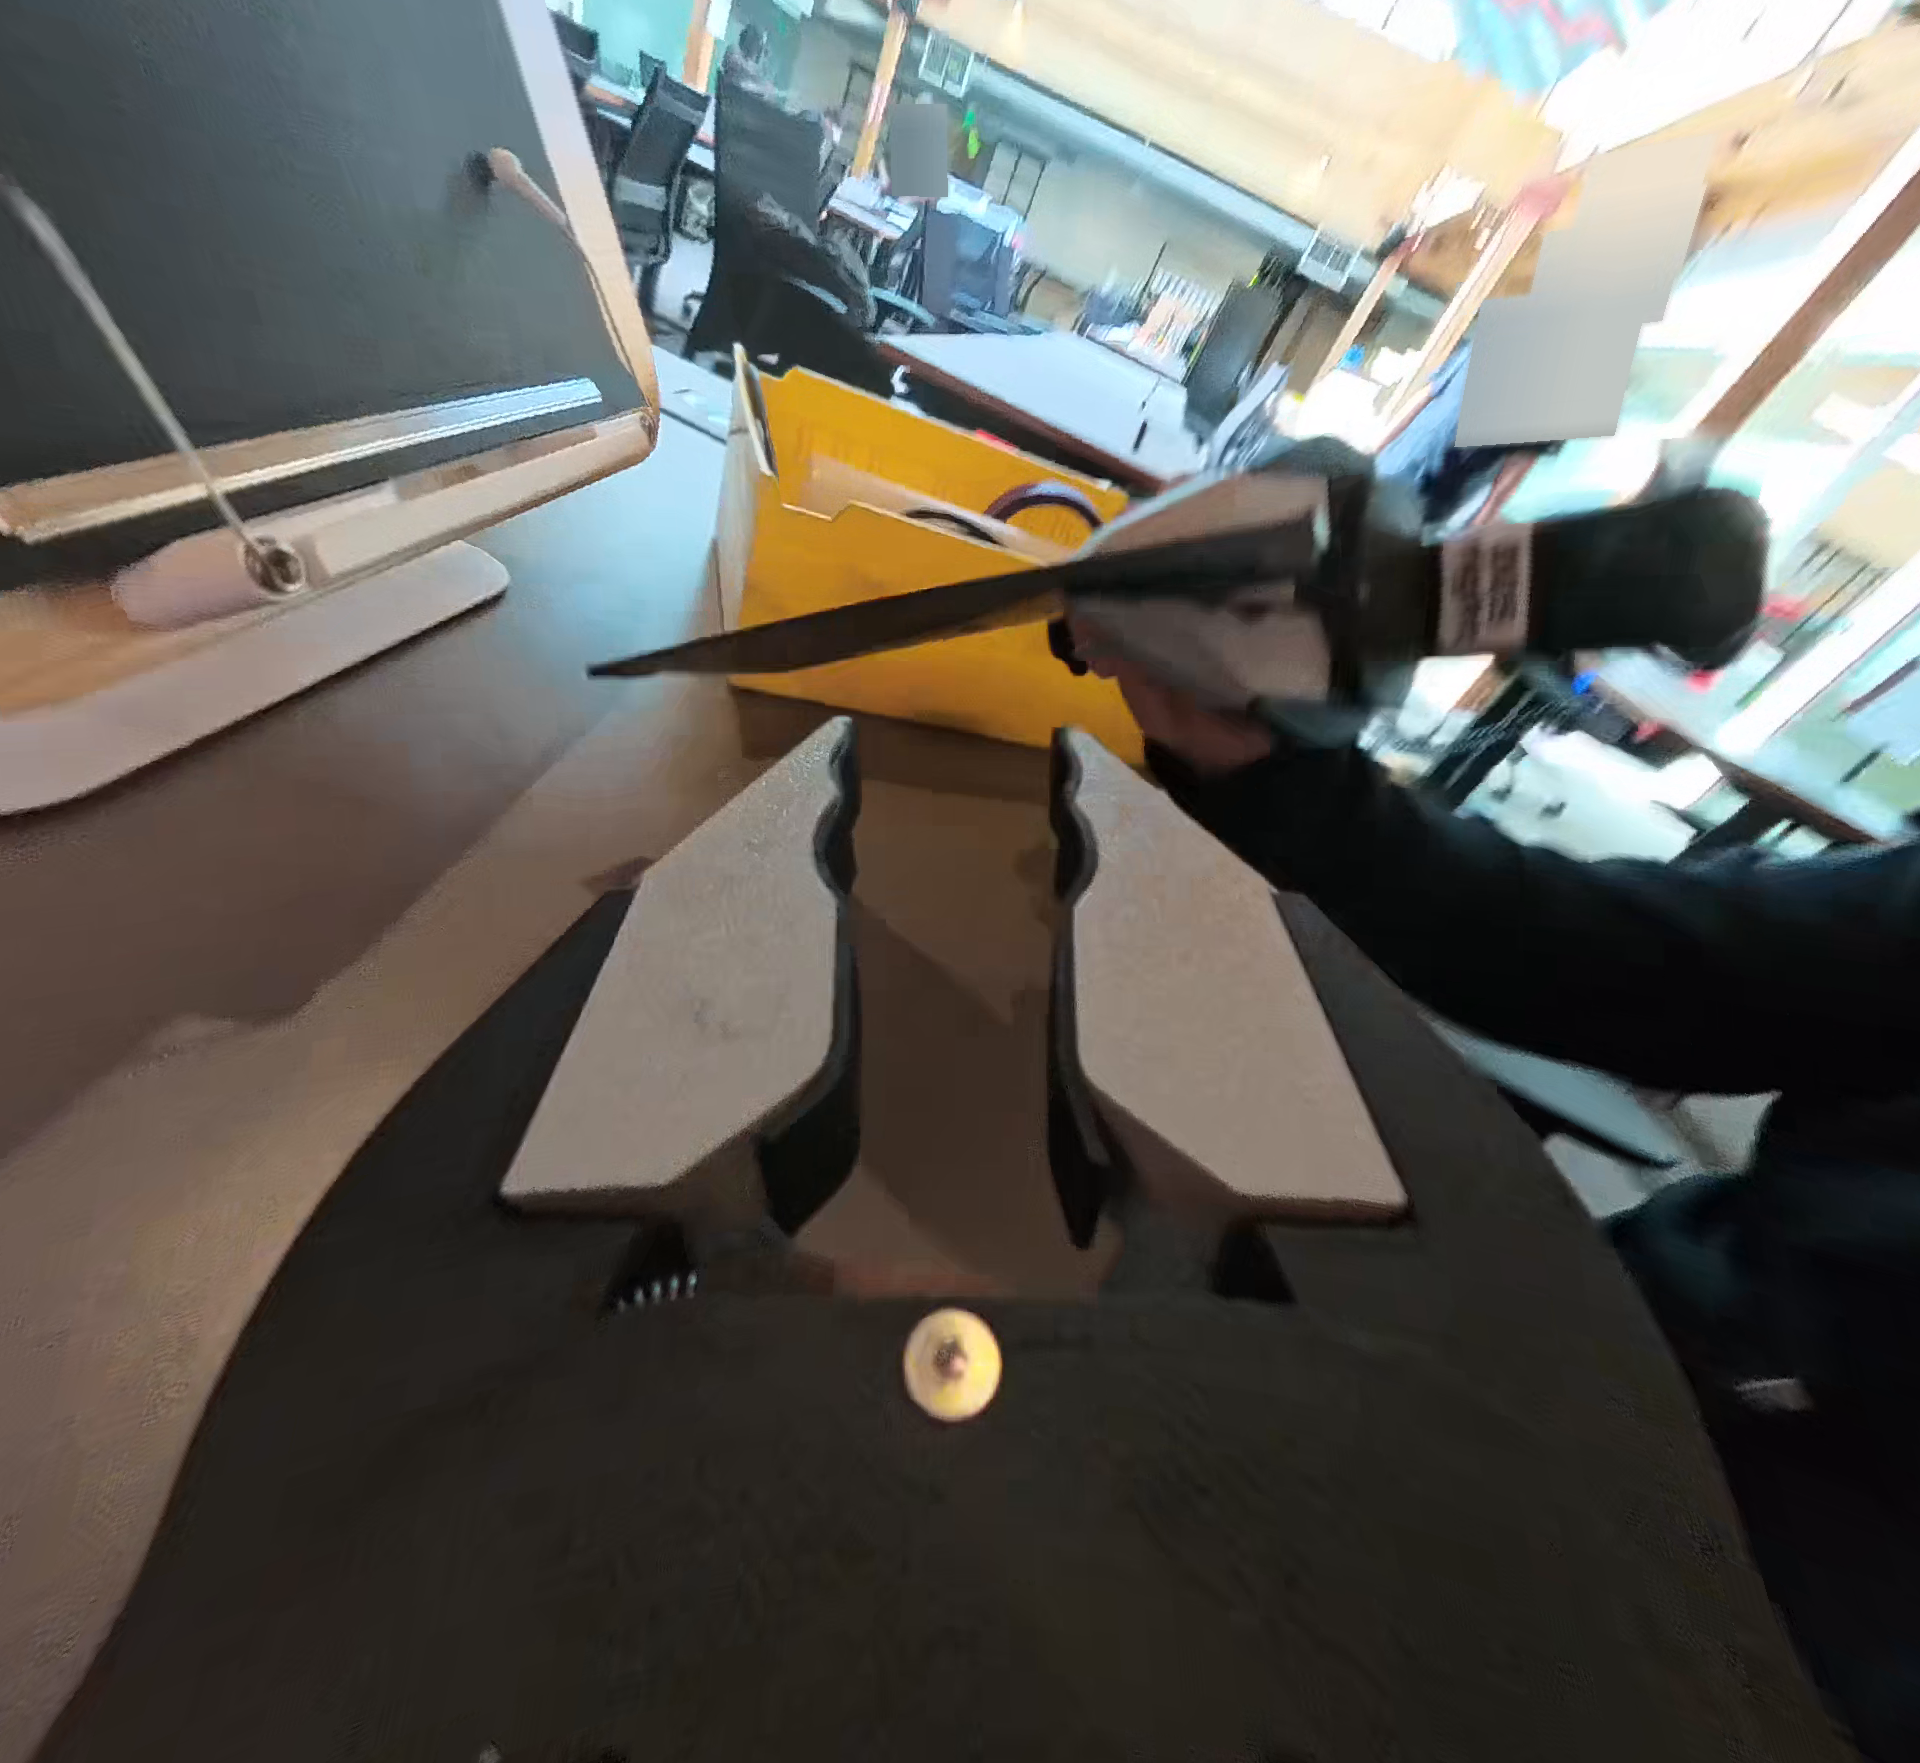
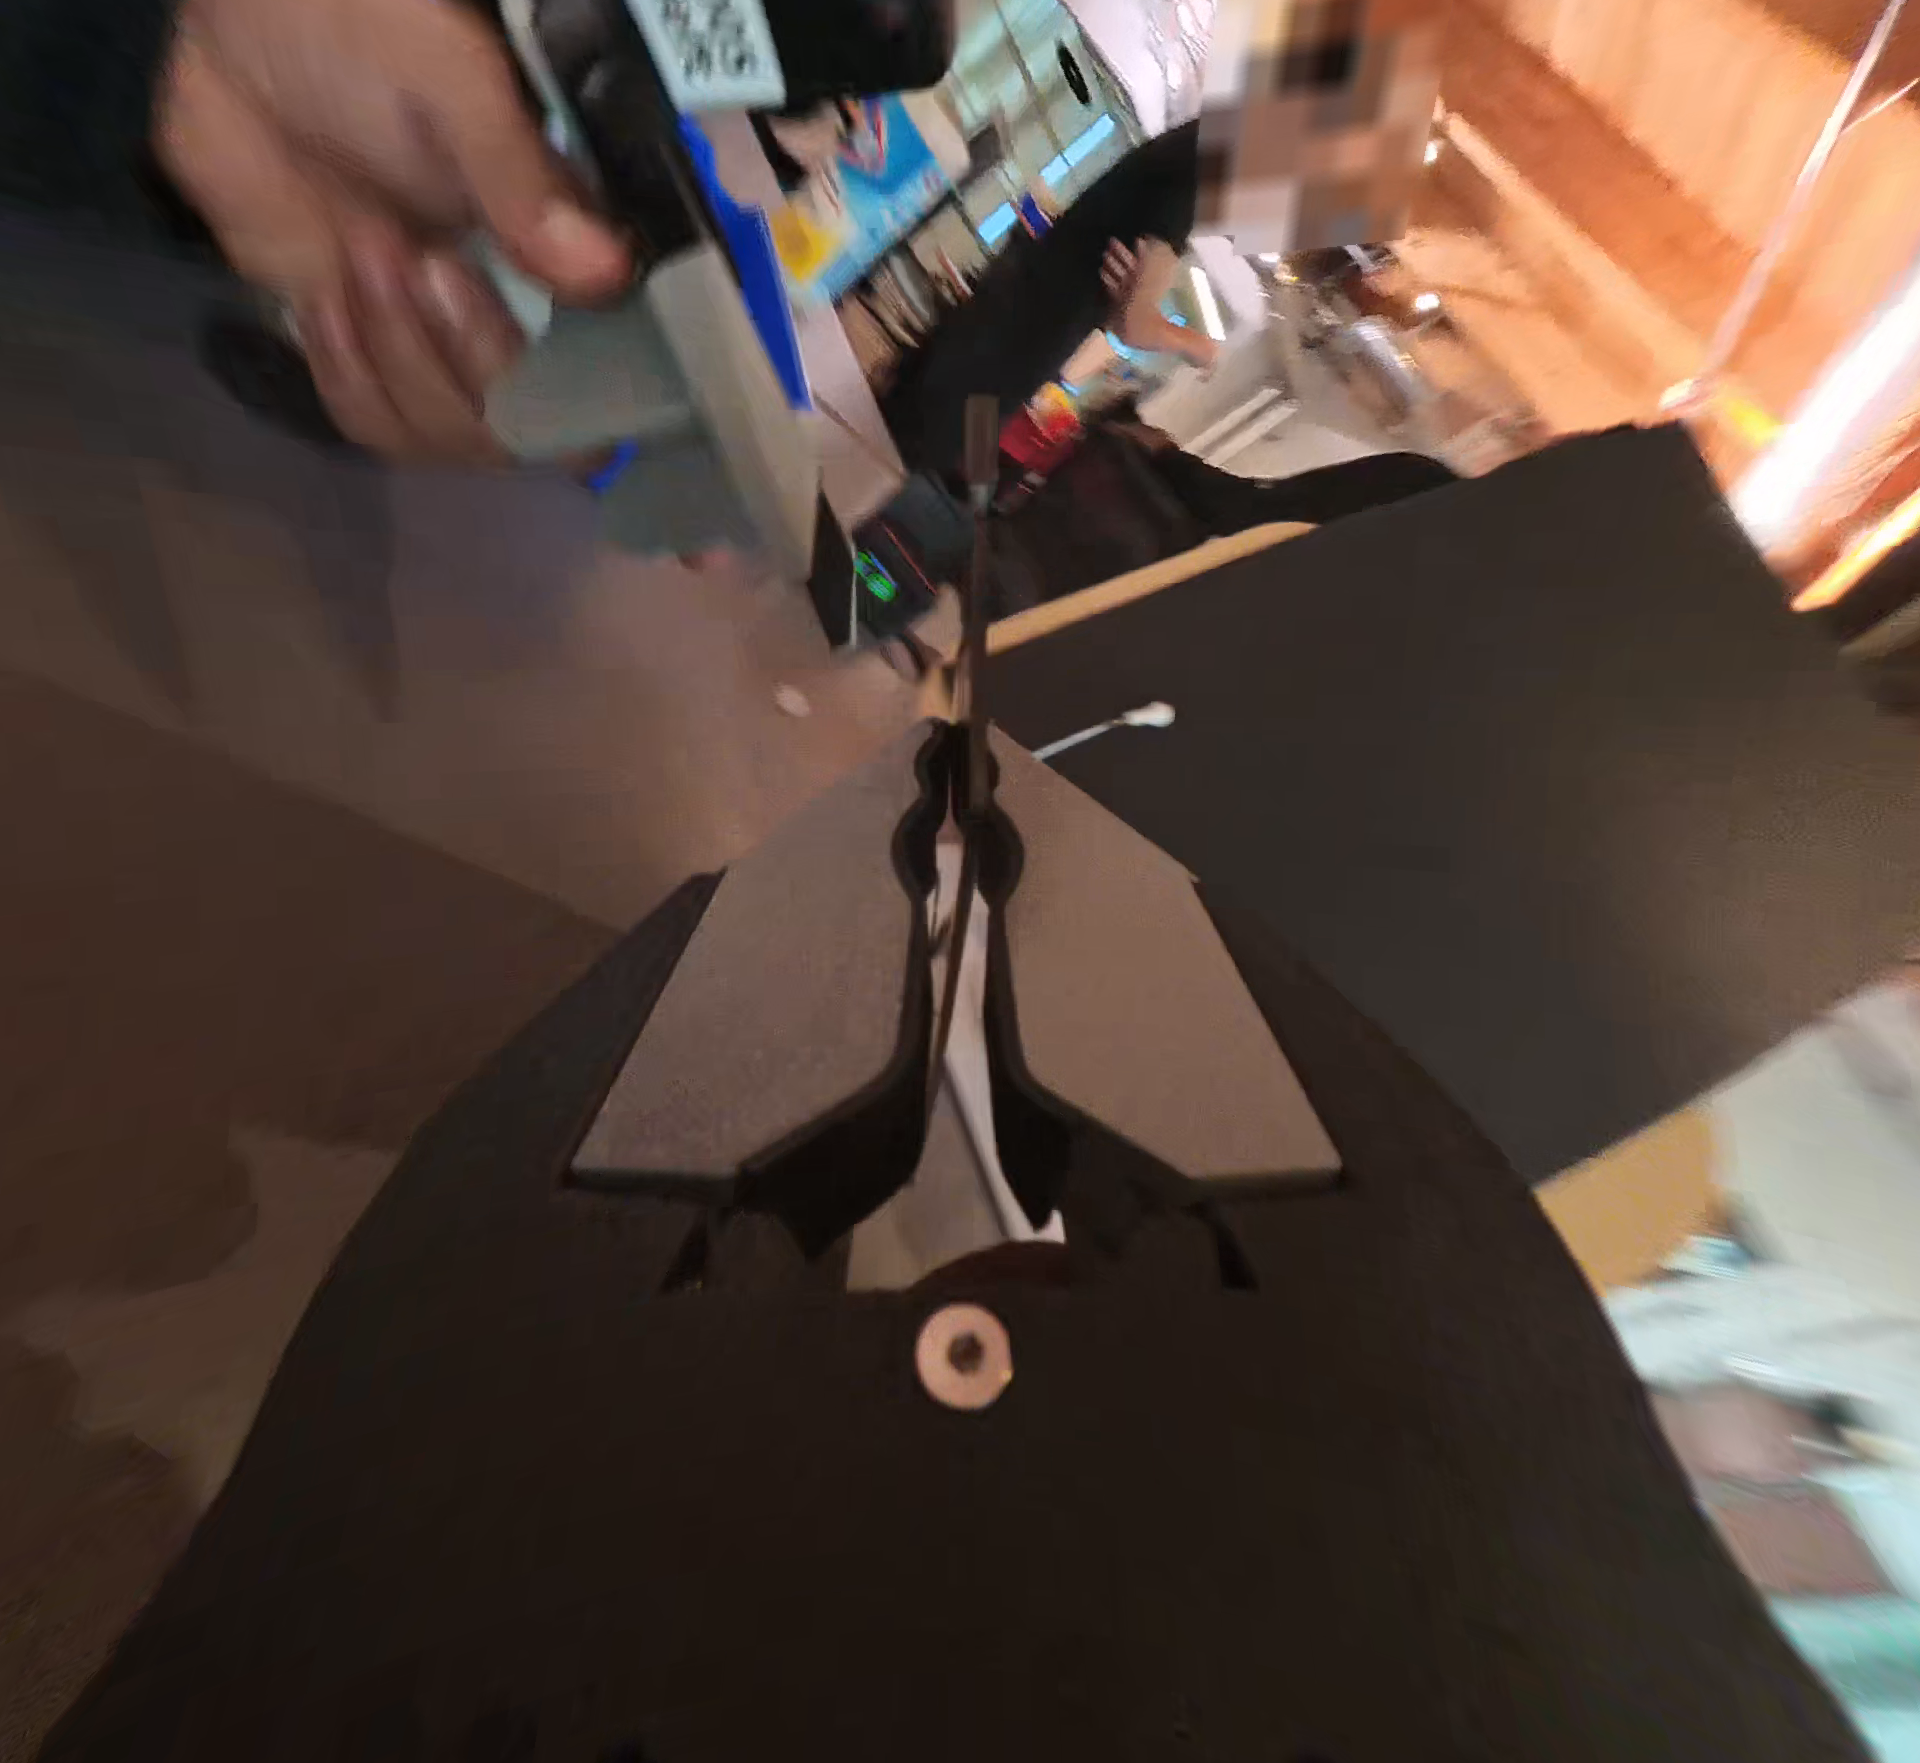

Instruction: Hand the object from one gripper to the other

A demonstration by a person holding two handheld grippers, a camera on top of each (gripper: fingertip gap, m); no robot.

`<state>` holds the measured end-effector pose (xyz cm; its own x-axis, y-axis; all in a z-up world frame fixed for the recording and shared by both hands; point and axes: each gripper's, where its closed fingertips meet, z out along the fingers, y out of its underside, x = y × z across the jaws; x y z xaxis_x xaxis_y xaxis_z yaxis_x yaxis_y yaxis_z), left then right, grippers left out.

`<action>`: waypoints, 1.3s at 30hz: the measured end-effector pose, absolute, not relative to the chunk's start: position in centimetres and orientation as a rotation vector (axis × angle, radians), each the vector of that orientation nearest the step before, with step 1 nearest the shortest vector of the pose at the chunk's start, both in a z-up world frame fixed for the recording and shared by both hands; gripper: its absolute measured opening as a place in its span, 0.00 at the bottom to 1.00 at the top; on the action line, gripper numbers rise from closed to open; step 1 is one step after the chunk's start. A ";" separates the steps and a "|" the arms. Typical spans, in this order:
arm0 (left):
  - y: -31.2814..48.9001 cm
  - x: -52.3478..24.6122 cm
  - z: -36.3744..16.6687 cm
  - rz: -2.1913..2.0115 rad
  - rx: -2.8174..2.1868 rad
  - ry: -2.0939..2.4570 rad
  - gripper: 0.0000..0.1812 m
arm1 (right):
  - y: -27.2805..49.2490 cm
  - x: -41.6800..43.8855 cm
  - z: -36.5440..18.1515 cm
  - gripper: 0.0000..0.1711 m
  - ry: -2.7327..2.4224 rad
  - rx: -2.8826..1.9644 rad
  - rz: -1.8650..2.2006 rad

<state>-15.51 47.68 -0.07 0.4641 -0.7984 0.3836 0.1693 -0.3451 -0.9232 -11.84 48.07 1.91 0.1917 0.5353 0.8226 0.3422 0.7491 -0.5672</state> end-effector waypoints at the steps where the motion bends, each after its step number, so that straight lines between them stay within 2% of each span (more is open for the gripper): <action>1: 47.9 -15.9 0.1 -1.154 -1.615 0.510 0.18 | 48.1 -12.0 1.5 0.00 -1.427 -0.732 0.055; 7: 47.6 -16.0 0.5 -1.430 -1.593 0.400 0.22 | 46.3 -13.1 0.6 0.00 -1.487 -0.525 -0.195; 14: 46.7 -13.4 -1.2 -1.558 -1.647 0.457 0.22 | 42.0 -14.7 -0.9 0.00 -1.541 -0.353 -0.181; 17: 46.0 -12.2 -1.5 -1.570 -1.640 0.541 0.13 | 40.9 -15.0 -1.1 0.00 -1.545 -0.315 -0.134; 19: 46.1 -12.4 -0.6 -1.506 -1.576 0.565 0.05 | 40.7 -15.0 -1.6 0.08 -1.557 -0.332 -0.073; 22: 46.4 -13.7 1.3 -1.379 -1.487 0.556 0.03 | 41.6 -14.5 -0.2 0.28 -1.459 -0.484 0.150; 24: 46.3 -15.1 3.5 -1.319 -1.360 0.529 0.02 | 42.3 -13.9 -0.1 0.30 -1.466 -0.631 0.381; 25: 46.8 -15.7 3.7 -1.254 -1.360 0.506 0.03 | 42.4 -13.6 0.2 0.36 -1.457 -0.681 0.483; 29: 47.5 -15.8 3.6 -1.011 -1.343 0.552 0.05 | 43.1 -12.5 1.4 0.36 -1.399 -0.823 0.808; 33: 47.7 -15.8 4.1 -0.948 -1.311 0.528 0.05 | 43.2 -12.2 2.4 0.37 -1.346 -0.852 0.917; 37: 48.0 -16.2 4.1 -0.996 -1.338 0.472 0.05 | 44.2 -12.6 0.8 0.38 -1.403 -0.815 0.665; 39: 48.4 -17.4 4.5 -1.054 -1.314 0.384 0.01 | 44.4 -12.9 -1.1 0.44 -1.487 -0.807 0.533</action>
<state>-17.42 48.44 4.54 0.5125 -0.7980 0.3171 0.4069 -0.0995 -0.9080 -12.95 44.43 -1.09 0.0468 0.7524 0.6571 0.1639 0.6431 -0.7481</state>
